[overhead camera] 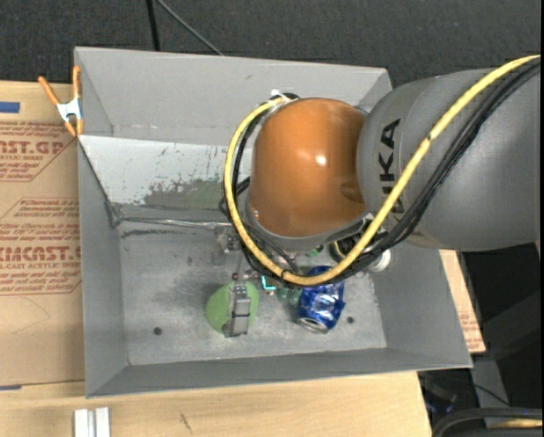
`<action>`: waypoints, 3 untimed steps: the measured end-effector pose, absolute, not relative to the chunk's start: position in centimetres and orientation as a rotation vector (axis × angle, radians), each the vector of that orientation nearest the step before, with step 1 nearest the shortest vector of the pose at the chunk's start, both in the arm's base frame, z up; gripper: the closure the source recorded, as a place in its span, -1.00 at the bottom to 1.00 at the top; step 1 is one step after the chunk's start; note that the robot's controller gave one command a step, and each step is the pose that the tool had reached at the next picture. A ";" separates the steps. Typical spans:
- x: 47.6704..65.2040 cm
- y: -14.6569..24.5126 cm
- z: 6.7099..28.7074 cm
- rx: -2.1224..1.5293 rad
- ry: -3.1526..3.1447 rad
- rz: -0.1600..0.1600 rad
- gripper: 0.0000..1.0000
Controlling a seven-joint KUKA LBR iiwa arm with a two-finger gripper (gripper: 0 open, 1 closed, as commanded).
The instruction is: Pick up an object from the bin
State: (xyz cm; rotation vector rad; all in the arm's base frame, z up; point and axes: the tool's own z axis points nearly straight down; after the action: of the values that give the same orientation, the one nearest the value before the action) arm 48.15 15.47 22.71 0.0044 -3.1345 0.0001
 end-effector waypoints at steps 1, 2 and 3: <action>49.6 11.0 16.5 -0.056 -3.136 0.004 -1.00; 52.0 12.2 7.7 -0.242 -3.126 0.001 -1.00; 52.1 12.2 8.0 -0.242 -3.132 -0.002 1.00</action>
Offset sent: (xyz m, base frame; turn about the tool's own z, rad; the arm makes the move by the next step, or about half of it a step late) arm 0.0151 -0.0426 -0.0578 0.0352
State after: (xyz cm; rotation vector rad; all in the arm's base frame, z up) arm 52.10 12.17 8.03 -0.2423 -3.1316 -0.0018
